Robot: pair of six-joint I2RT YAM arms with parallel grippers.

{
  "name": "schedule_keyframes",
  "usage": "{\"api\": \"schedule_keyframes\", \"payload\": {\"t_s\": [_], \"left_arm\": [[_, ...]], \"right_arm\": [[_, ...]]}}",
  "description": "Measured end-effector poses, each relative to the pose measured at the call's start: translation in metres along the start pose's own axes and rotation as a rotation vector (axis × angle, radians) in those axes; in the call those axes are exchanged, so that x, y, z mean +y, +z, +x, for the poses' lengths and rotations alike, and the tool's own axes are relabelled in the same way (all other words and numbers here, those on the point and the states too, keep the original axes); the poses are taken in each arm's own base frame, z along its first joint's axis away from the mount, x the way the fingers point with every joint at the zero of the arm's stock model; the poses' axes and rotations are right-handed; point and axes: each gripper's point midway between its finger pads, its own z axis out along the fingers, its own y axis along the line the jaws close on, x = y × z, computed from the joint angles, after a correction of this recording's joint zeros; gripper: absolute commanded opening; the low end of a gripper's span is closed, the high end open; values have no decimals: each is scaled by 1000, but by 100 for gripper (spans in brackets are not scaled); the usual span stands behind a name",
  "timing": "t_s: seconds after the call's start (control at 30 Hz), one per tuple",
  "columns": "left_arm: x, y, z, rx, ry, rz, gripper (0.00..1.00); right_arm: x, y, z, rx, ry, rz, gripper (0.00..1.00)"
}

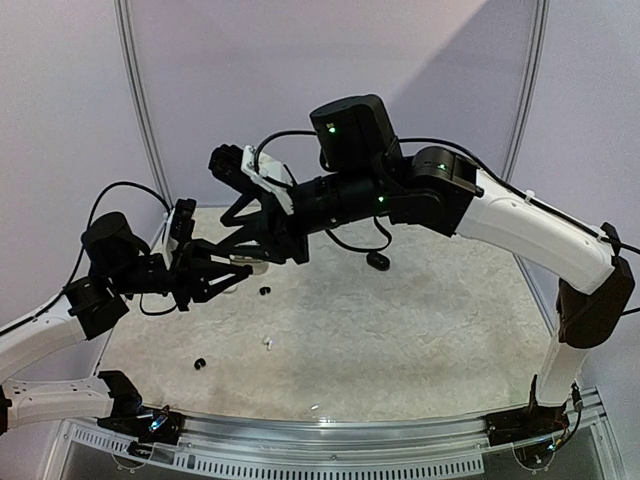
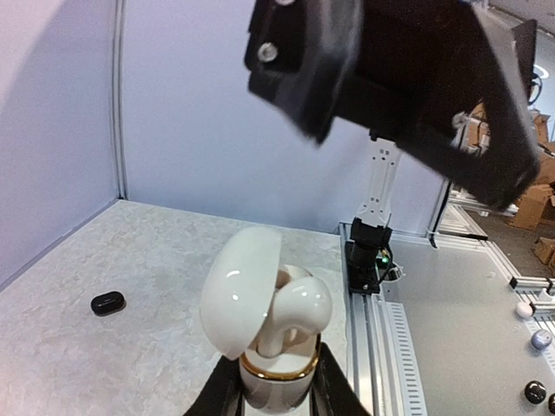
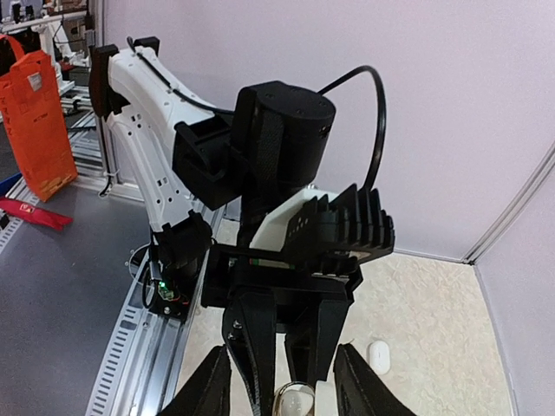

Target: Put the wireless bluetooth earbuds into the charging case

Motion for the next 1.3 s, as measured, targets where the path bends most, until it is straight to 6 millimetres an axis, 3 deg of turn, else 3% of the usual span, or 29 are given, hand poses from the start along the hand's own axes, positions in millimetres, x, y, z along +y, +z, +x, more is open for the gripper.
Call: {"api": "schedule_keyframes", "payload": {"t_s": [0.17, 0.3, 0.5, 0.73, 1.3], "left_arm": [[18, -2, 1, -6, -40, -99, 0], [29, -4, 1, -15, -61, -159, 0], [37, -7, 3, -19, -82, -207, 0], [39, -7, 4, -19, -85, -217, 0], [38, -8, 6, -14, -84, -215, 0]], "right_arm": [[-10, -13, -16, -38, 77, 69, 26], [-21, -17, -17, -26, 131, 155, 20], [-30, -14, -3, 23, 201, 250, 12], [-37, 4, 22, 79, 235, 285, 5], [-34, 22, 57, 158, 257, 274, 1]]}}
